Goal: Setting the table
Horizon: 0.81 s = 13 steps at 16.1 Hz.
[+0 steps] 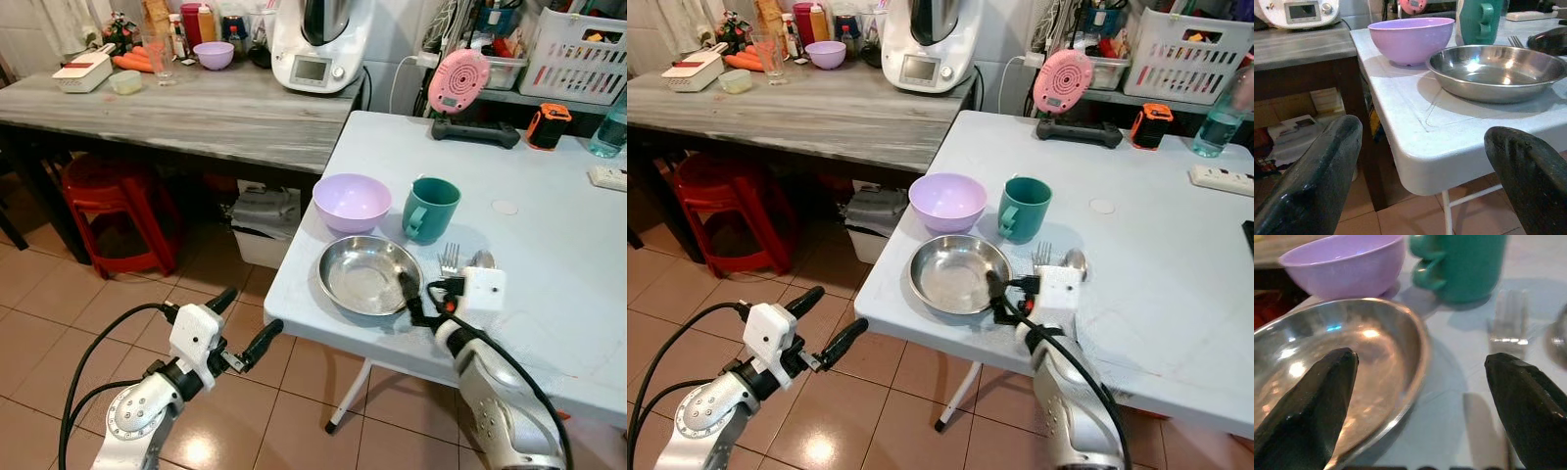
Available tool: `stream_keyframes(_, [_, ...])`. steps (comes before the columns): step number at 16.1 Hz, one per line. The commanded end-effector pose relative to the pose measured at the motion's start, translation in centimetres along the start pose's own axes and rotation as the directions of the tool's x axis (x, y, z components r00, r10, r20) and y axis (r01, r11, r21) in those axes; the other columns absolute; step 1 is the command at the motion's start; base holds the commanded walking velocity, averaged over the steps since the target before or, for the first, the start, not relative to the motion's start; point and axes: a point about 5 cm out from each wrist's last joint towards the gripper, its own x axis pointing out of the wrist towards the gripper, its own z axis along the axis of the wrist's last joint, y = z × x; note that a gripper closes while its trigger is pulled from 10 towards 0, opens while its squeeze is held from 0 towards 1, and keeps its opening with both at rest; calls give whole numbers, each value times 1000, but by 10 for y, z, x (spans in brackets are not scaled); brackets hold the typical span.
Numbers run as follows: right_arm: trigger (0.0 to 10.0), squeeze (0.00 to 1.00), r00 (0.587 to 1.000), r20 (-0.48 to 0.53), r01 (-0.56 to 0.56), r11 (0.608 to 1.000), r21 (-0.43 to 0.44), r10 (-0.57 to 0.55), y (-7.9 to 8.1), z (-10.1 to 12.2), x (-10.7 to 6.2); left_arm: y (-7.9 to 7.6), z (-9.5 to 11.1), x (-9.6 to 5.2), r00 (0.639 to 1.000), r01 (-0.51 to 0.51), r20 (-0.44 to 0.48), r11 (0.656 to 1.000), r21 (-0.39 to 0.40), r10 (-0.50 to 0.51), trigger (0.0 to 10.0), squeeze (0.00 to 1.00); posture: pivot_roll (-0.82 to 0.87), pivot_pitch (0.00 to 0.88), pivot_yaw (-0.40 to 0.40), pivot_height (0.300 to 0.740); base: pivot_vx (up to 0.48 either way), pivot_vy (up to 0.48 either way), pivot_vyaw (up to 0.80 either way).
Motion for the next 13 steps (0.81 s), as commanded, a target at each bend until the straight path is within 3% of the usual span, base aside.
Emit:
stream_keyframes(1, [10000, 0, 999, -40, -27, 1000, -5, 27, 5, -2, 6, -1, 3, 1, 999, 39, 6, 999, 24, -39, 10000, 0, -8, 0, -2, 740, 0, 0, 0])
stream_keyframes(6, [10000, 0, 993, -93, -71, 997, 32, 74, 11, -7, 13, -2, 1, -1, 997, 72, 9, 997, 27, -72, 10000, 0, -1, 0, -1, 740, 0, 0, 0])
stream_keyframes(7, [7725, 0, 992, -102, -66, 997, 49, 71, 11, -8, 14, -2, 1, -1, 997, 80, 11, 996, 27, -80, 10000, 0, 0, 0, -1, 740, 0, 0, 0])
stream_keyframes(8, [0, 0, 992, -109, -62, 996, 65, 69, 10, -9, 15, -3, 1, -1, 996, 91, 14, 996, 26, -91, 10000, 0, 2, 0, -1, 740, 0, 0, 0])
stream_keyframes(13, [0, 0, 986, -150, -53, 992, 115, 70, 11, -14, 17, -6, 1, 0, 990, 137, 21, 990, 20, -138, 10000, 0, 4, 0, 3, 740, 0, 0, 0])
